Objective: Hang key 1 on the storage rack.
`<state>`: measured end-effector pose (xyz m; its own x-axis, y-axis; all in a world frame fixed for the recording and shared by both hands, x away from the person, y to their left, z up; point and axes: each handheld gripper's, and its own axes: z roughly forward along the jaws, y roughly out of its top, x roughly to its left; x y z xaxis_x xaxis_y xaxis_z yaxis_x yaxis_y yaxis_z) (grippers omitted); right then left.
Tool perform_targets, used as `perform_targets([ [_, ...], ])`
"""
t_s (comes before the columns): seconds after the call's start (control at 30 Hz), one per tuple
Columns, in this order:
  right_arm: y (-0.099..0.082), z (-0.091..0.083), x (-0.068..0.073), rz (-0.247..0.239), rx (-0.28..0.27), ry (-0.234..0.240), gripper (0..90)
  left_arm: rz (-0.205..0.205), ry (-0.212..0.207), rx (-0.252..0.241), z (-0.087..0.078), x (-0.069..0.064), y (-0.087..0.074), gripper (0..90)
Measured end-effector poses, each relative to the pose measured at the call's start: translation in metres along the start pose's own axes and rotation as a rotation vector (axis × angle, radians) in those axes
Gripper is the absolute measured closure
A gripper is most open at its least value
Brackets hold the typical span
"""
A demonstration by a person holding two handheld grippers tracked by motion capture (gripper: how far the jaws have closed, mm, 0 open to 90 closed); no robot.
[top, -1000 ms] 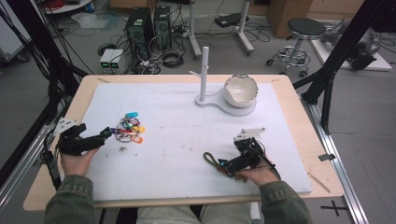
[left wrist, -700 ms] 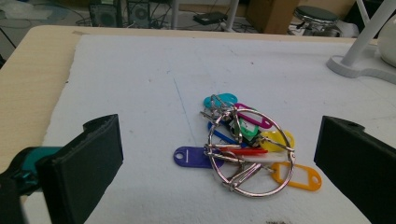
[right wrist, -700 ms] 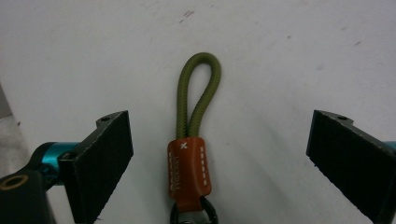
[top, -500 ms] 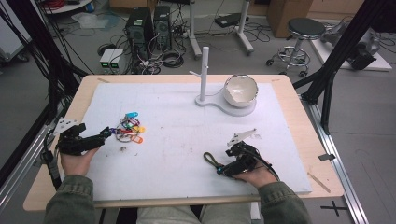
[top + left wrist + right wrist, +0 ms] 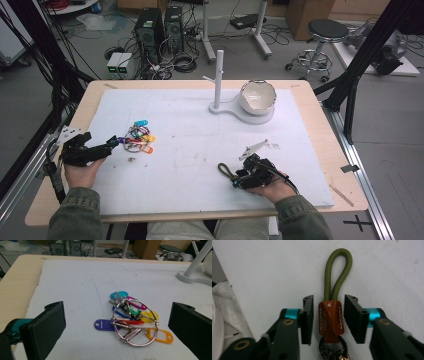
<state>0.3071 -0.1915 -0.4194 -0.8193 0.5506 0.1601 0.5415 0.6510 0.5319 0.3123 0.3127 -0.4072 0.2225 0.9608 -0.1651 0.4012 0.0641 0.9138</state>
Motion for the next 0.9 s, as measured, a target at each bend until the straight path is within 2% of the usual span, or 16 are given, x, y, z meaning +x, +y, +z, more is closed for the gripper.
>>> perform_targets([
  [0.03,0.0003,0.0007,0.0004,-0.004,0.008,-0.014,68.4,0.000,0.000,0.000,0.0000,0.0000,0.0000,1.7],
  [0.17,0.0020,0.0000,0.0023,-0.003,0.019,-0.017,72.8,-0.002,0.000,-0.003,-0.0001,-0.0002,0.0001,1.7],
  [0.33,0.0018,-0.0020,0.0026,-0.005,0.012,-0.008,77.3,-0.003,-0.002,-0.004,-0.0003,0.0001,0.0001,1.7],
  [0.37,0.0017,-0.0022,0.0019,-0.006,0.006,0.010,78.3,-0.003,-0.002,-0.004,-0.0003,0.0002,0.0001,1.7],
  [0.53,0.0010,-0.0028,0.0022,0.014,0.001,0.022,79.4,-0.005,-0.001,-0.006,-0.0001,0.0004,0.0001,1.7],
  [0.7,0.0008,-0.0029,0.0028,0.008,0.005,0.041,79.6,-0.009,-0.002,-0.008,-0.0002,0.0012,0.0002,1.7],
  [0.8,0.0001,-0.0036,0.0028,0.021,0.002,0.043,79.6,-0.011,-0.002,-0.009,-0.0002,0.0014,0.0003,1.7],
  [0.9,-0.0010,-0.0059,0.0013,0.034,-0.018,0.049,79.6,-0.014,-0.004,-0.011,0.0000,0.0018,0.0003,1.7],
])
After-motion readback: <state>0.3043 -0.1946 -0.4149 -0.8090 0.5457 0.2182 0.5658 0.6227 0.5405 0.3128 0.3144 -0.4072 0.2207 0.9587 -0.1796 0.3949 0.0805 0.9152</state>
